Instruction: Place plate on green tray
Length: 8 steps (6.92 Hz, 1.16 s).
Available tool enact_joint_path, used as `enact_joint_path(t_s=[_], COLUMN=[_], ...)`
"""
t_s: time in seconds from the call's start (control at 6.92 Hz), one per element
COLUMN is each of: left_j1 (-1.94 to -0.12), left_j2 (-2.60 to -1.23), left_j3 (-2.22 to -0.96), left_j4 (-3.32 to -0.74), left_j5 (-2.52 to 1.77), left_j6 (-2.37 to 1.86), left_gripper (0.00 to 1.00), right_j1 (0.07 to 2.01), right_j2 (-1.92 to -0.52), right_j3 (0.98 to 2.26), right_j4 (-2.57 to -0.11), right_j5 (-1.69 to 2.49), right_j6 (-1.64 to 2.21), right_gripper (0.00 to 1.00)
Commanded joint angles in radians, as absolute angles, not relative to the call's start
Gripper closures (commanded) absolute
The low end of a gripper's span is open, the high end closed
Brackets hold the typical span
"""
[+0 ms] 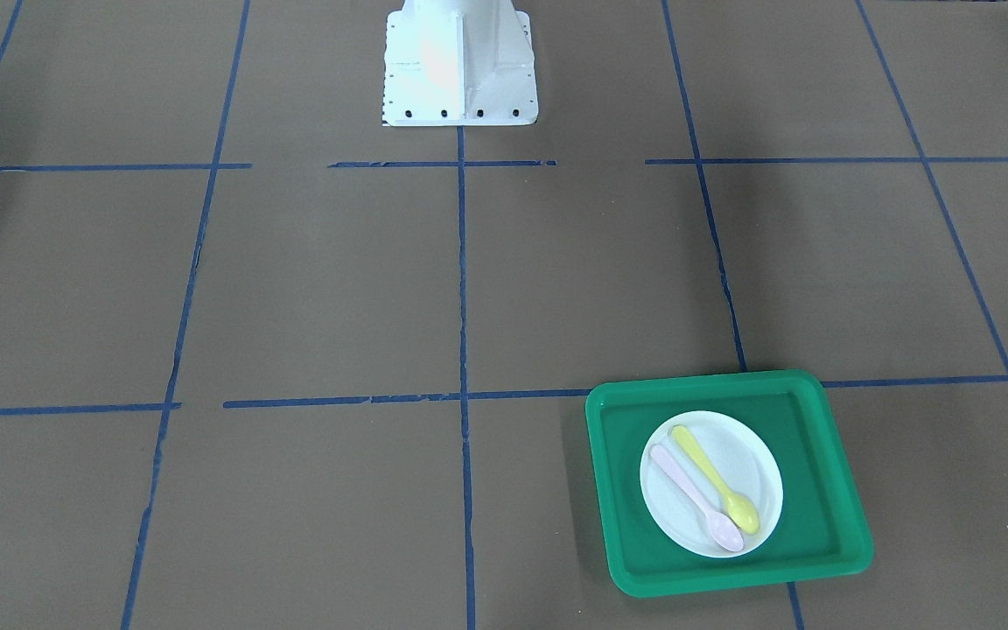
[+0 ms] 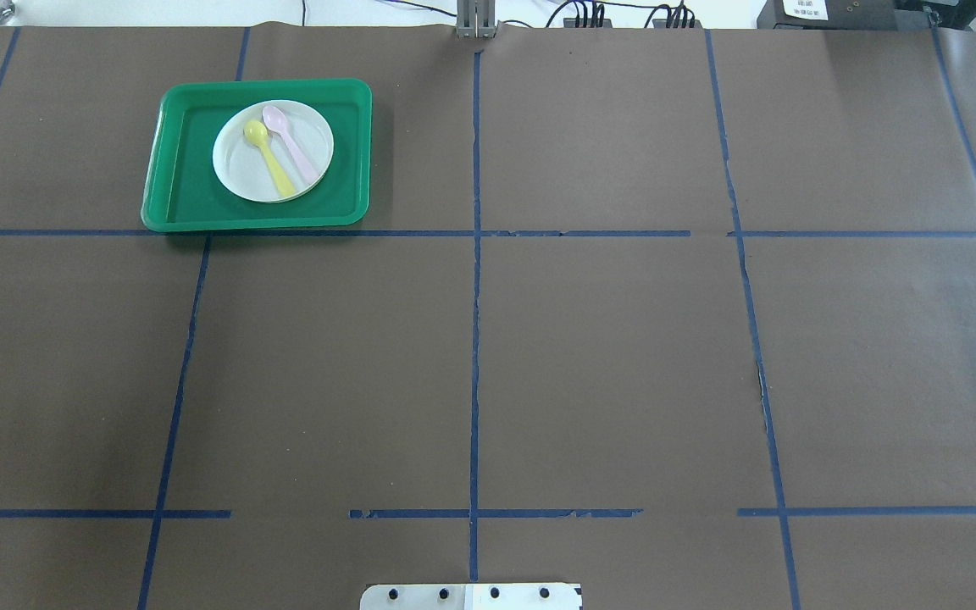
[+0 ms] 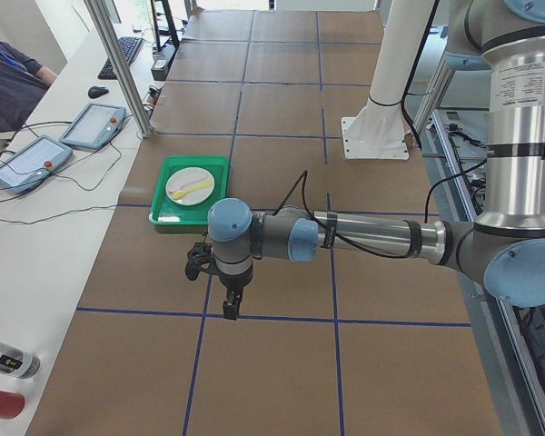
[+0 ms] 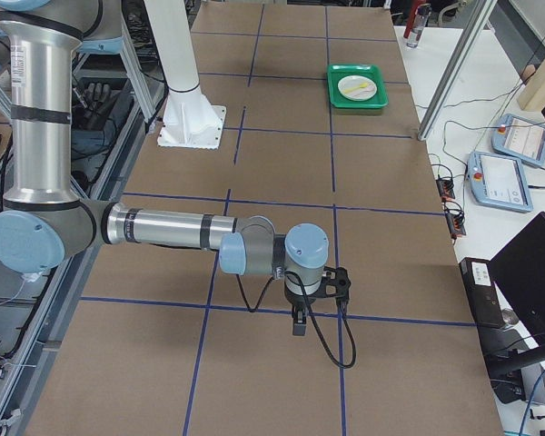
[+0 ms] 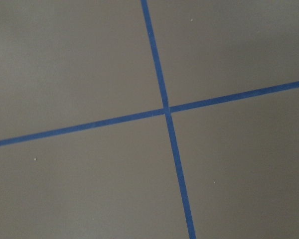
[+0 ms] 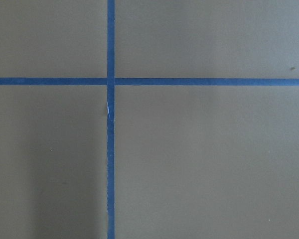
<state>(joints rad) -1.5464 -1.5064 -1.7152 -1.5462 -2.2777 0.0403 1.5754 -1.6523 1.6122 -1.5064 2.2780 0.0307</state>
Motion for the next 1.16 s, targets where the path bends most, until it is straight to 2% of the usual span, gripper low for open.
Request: enact_joint_path(t_s=[0.0,1.01], left_j1=[-1.568,-1.569], left_j2=[-1.506,-1.505], left_j3=[-1.710,-1.655], left_j4=[-1.503,-1.511], left_j5=[-2.279,-2.284], left_j6=[0.040,0.041], left_gripper=[0.00,0.00], right_j1=[1.575,1.575], right_j2=[-1.652,-1.652], right_j3=[1.612,1.611], right_j4=[-1.506,-1.506], right_j5=[2.278,2.278], right_j6=[0.031,0.031], right_gripper=[0.00,0.00])
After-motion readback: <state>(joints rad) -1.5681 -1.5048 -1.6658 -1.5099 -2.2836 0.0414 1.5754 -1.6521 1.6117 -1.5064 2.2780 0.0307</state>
